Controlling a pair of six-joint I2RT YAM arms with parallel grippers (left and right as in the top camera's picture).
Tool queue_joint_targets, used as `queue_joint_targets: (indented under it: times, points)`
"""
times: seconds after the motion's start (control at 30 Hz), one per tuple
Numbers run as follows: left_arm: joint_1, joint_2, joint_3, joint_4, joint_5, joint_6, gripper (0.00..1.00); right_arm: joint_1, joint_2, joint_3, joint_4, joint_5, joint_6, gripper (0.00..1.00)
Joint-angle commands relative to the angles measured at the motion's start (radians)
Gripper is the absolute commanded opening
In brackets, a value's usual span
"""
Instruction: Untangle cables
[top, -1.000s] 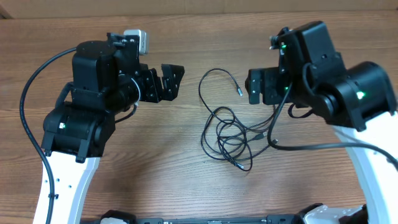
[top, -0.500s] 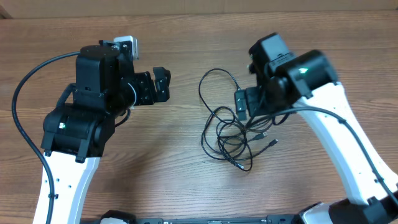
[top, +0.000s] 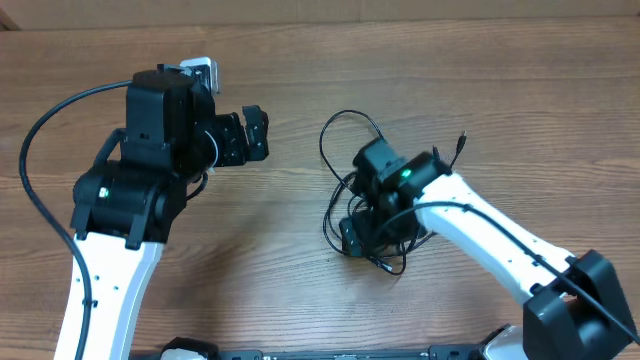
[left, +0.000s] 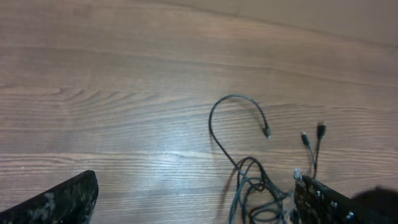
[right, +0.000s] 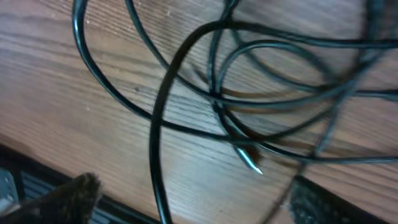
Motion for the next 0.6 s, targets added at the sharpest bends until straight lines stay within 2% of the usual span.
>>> queue_joint_targets:
  times: [0.0,0.07,0.1,0.17,0.2,0.27,0.3,0.57]
  points:
    - [0.016,0.039,0.020,-0.011,-0.014,-0.010,1.00,0.020,-0.008,-0.045,0.044,-0.025,0.060,0.83]
    - [0.016,0.060,0.020,-0.012,-0.014,-0.009,1.00,0.022,-0.008,-0.066,0.060,-0.025,0.060,0.69]
    - [0.016,0.066,0.020,-0.013,-0.014,-0.009,1.00,0.022,-0.008,-0.076,0.066,-0.024,0.060,0.68]
    - [0.016,0.079,0.020,-0.013,-0.013,-0.010,1.00,0.022,-0.007,-0.097,0.083,-0.024,0.060,0.60]
    - [0.016,0.085,0.020,-0.014,-0.013,-0.009,1.00,0.022,-0.006,-0.105,0.088,-0.024,0.059,0.48]
    - [0.016,0.095,0.020,-0.014,-0.013,-0.010,1.00,0.022,-0.006,-0.119,0.093,-0.025,0.060,0.15]
    - [0.016,0.097,0.020,-0.013,-0.013,-0.010,1.00,0.022,-0.006,-0.122,0.092,-0.029,0.060,0.04]
    - [0.016,0.099,0.020,-0.013,-0.013,-0.009,1.00,0.018,-0.019,-0.069,0.074,-0.056,0.104,0.04]
